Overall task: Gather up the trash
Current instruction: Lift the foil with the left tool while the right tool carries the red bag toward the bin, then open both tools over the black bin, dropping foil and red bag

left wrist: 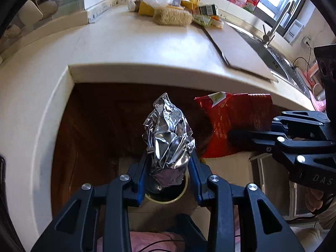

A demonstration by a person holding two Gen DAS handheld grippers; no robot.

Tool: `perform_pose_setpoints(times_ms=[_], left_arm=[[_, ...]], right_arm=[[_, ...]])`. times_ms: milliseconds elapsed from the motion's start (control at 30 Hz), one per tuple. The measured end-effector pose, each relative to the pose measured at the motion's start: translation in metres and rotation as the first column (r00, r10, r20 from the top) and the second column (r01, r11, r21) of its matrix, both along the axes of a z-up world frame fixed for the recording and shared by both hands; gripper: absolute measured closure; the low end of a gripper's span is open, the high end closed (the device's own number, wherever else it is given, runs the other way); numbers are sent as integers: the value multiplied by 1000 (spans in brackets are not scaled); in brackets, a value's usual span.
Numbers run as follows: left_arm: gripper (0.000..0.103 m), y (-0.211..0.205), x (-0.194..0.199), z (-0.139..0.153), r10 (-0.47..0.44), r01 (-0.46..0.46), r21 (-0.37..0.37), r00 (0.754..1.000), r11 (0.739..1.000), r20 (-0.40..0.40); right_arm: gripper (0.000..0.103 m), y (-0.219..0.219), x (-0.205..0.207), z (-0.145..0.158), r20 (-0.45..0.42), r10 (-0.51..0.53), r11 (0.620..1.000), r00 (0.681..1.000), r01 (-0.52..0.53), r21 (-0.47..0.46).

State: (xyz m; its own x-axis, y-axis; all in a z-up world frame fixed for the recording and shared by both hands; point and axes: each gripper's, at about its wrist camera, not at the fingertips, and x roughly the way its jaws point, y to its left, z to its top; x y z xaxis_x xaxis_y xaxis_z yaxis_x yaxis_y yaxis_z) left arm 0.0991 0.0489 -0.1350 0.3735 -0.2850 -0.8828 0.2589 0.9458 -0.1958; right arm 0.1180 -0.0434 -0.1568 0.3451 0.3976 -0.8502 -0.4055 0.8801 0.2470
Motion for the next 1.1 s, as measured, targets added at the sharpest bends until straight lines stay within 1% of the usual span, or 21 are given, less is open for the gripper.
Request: perform_pose_setpoints(times_ms=[67,167,233,300,400,533,633,700,867,900,1000,1033,1100], left_arm=[[70,-6,-5,-24,-9,9,9,999,1000,-46],[70,-14,-8,-62,-9,11,11,992,1000,-124],[70,-20,-7,-87,-14,14,3,984,1000,-176],[70,-26,-5,-111,-16,19,11,976,1000,-216],[70,-32,1,-141,-15,19,13,963,1000,-268],[70,-38,10,-181,-3,13,30,943,999,-332],[69,-42,16,-205,-2,18,40,931,999,-366],[69,-48,18,-220,2,20,52,923,998,-385],[69,-47,25,-243,13,17,68,905,998,-425],[69,-47,26,-247,13,18,69,901,997,-434],[70,-46,28,-255,13,19,68,892,998,-453],[70,-42,29,-257,17,17,69,890,997,-456],[69,-41,30,-260,22,11,69,885,998,-466]], right_arm=[[88,-1,-6,-26,-35,-4,1000,999,3,-23],[88,-8,-9,-70,-114,-32,999,993,28,-42],[88,-13,-9,-101,-152,-56,998,987,49,-51],[88,-19,-8,-129,-184,-79,996,980,69,-61],[88,-27,-4,-173,-247,-129,990,960,110,-90],[85,-32,1,-221,-321,-171,984,931,144,-106],[85,-30,4,-244,-350,-185,981,918,151,-123],[85,-28,5,-254,-359,-192,980,913,157,-125],[83,-32,8,-272,-382,-200,978,902,160,-135],[79,-31,9,-275,-389,-201,978,899,160,-136],[69,-32,15,-284,-418,-220,974,881,177,-140],[68,-33,17,-287,-425,-228,973,876,186,-137],[61,-36,20,-291,-441,-243,970,864,204,-135]])
